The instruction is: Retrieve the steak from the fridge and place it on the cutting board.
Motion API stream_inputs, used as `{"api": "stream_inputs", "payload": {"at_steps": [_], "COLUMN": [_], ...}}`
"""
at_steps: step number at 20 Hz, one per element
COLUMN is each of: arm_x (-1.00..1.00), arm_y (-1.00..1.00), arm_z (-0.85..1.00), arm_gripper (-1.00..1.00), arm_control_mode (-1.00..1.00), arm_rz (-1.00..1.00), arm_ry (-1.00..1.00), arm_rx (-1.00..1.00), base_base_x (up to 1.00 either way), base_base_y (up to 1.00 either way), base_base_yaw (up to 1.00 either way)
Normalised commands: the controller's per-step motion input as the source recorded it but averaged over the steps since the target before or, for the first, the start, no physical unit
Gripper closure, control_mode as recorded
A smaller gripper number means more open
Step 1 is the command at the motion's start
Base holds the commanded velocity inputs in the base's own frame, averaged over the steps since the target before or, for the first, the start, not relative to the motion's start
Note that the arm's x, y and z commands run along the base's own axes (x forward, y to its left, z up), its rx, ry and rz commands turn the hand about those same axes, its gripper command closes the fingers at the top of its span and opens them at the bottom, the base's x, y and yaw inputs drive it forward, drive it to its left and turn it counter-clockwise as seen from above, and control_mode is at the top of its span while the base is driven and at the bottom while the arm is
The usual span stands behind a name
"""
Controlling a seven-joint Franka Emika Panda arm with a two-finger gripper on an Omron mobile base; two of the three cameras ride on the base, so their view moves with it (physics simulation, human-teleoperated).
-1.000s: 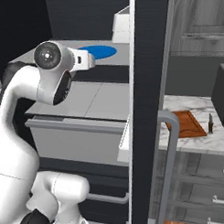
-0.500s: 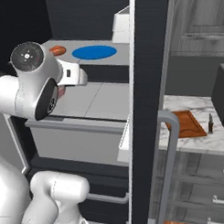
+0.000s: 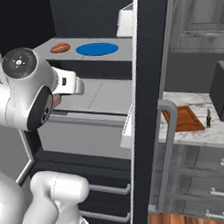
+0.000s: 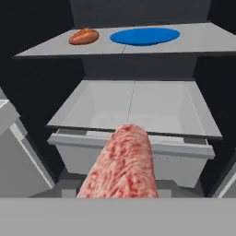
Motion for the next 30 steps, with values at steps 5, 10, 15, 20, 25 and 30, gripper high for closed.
{"api": "stream_inputs", "payload": {"at_steps": [5,10,15,20,25,30], "arm_x": [0.0,0.0,0.0,0.0,0.0,0.0], "arm_y": [0.0,0.0,0.0,0.0,0.0,0.0], "arm_z": [0.0,0.0,0.0,0.0,0.0,0.0], "arm_gripper": [1.0,1.0,1.0,1.0,1.0,1.0], "arm_control_mode": [1.0,1.0,1.0,1.0,1.0,1.0], "arm_rz": [0.0,0.0,0.0,0.0,0.0,0.0], "arm_ry": [0.0,0.0,0.0,0.0,0.0,0.0], "arm_rx": [0.0,0.0,0.0,0.0,0.0,0.0], "base_base_x": [-1.0,-1.0,-1.0,-0.28,0.36,0.7], "base_base_y": [0.0,0.0,0.0,-0.71,-1.0,-1.0], "base_base_yaw": [0.0,0.0,0.0,-0.16,-0.15,-0.12]}}
